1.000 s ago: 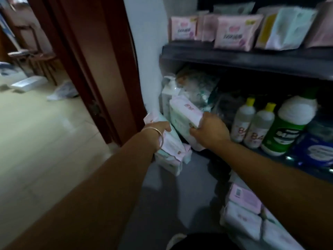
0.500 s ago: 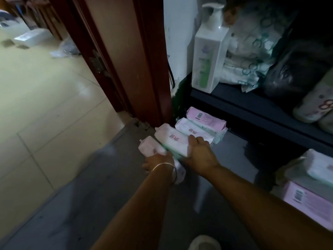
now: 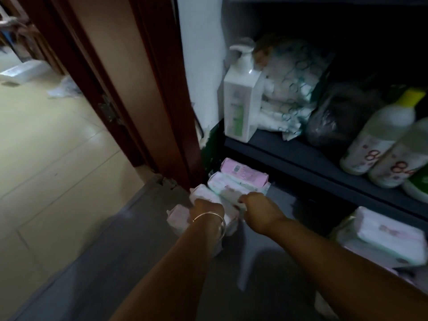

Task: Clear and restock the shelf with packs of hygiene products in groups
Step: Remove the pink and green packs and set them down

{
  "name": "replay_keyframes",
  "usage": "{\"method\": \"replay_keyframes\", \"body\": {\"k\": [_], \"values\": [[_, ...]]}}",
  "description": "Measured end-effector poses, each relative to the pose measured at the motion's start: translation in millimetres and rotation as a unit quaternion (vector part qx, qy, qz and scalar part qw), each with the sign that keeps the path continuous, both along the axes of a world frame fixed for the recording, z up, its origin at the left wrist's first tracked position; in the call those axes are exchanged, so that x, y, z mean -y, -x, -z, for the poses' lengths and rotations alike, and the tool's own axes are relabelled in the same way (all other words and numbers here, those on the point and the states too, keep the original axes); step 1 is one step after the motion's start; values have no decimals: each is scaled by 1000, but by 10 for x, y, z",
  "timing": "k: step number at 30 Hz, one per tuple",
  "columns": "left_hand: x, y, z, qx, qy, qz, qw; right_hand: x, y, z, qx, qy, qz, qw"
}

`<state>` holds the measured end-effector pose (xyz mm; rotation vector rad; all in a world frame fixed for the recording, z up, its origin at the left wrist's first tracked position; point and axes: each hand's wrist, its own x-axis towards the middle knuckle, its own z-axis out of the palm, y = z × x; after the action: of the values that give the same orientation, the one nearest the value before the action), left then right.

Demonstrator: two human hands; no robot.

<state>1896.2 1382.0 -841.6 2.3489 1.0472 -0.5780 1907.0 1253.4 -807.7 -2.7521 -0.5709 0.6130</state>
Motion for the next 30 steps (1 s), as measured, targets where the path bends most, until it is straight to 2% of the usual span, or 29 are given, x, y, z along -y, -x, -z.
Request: {"method": "replay_keyframes", "body": {"k": [4, 8, 9, 11, 13, 15, 19, 23, 30], "values": [[630, -212, -835, 84, 23, 184, 979, 534, 10, -645, 52, -39, 48, 997], [1370, -258, -1726, 200, 103, 232, 947, 1227, 40, -1392, 147, -35, 82, 985], [1547, -261, -1916, 212, 145, 236, 937, 1411, 68, -1586, 168, -34, 92, 981], [1915, -296, -2244, 256, 265, 161, 915, 1792, 144, -1967, 200, -45, 128, 970], [2263, -260, -2552, 322, 317, 147, 880, 2155, 252, -2333, 230, -47, 167, 958], [2579, -234, -2840, 345, 351, 176, 853, 2510, 368, -2641, 264, -46, 197, 943], [3078, -160, -3415, 384, 351, 262, 813, 3111, 557, -3132, 301, -23, 241, 922], [3329, -282, -3777, 407, 309, 356, 782, 3432, 489, -3489, 328, -4, 262, 908], [3411, -881, -4286, 445, 275, 405, 750, 3566, 9, -3887, 360, 13, 273, 892]]}}
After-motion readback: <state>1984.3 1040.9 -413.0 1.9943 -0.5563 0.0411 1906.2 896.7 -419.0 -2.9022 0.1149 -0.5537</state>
